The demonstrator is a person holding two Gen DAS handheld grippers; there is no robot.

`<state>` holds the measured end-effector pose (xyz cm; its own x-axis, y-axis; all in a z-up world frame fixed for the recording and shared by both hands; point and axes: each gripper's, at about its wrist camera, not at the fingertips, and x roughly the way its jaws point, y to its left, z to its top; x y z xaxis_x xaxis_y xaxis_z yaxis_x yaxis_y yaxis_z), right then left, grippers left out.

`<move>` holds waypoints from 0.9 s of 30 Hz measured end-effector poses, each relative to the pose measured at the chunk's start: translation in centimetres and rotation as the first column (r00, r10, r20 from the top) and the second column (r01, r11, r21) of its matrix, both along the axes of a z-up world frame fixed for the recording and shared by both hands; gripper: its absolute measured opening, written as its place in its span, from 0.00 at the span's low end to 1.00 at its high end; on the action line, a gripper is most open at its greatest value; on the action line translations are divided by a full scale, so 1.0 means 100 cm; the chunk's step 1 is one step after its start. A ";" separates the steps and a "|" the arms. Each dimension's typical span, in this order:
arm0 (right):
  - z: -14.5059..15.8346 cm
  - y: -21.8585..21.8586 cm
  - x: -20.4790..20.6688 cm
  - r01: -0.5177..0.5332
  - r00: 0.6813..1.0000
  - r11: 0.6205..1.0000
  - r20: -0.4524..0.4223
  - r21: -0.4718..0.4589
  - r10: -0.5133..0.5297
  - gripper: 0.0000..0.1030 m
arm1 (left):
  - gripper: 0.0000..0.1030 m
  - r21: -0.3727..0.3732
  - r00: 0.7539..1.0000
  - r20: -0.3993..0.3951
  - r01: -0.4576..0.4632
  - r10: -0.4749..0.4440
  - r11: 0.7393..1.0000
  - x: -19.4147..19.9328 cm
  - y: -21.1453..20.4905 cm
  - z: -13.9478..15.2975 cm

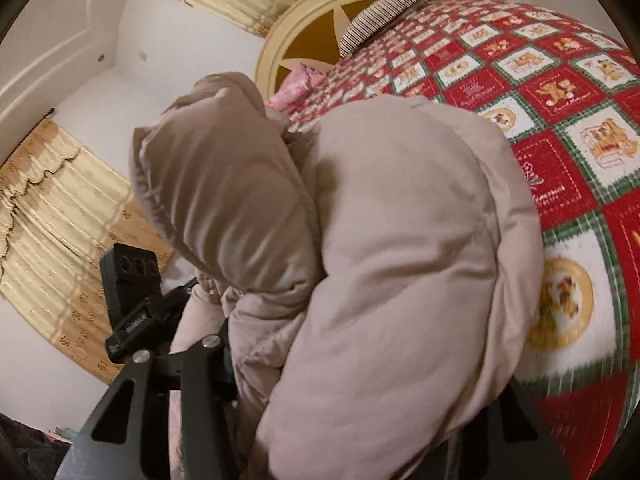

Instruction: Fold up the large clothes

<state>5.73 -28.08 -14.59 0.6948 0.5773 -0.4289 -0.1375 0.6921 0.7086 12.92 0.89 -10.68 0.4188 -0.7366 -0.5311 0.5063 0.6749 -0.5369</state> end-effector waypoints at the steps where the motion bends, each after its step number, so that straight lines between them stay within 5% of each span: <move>1: 0.003 0.001 -0.006 0.001 1.000 1.000 0.010 0.004 -0.001 0.49 | 0.69 -0.008 1.000 0.003 0.003 -0.003 1.000 -0.003 -0.001 0.003; 11: 0.039 -0.008 -0.036 0.038 0.991 0.999 0.124 0.025 -0.041 0.47 | 0.69 -0.019 0.994 0.100 0.050 -0.048 0.999 -0.021 -0.024 0.044; 27: 0.061 -0.073 -0.097 0.201 0.969 0.980 0.149 0.003 -0.199 0.47 | 0.69 0.056 0.971 0.125 0.200 -0.205 0.978 -0.045 -0.120 0.071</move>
<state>-3.99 -35.35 -8.48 0.8517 0.4157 -0.3190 -0.0978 0.7242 0.6826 8.46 -11.13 -3.58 0.3307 -0.7907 -0.5151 0.6982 0.5723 -0.4302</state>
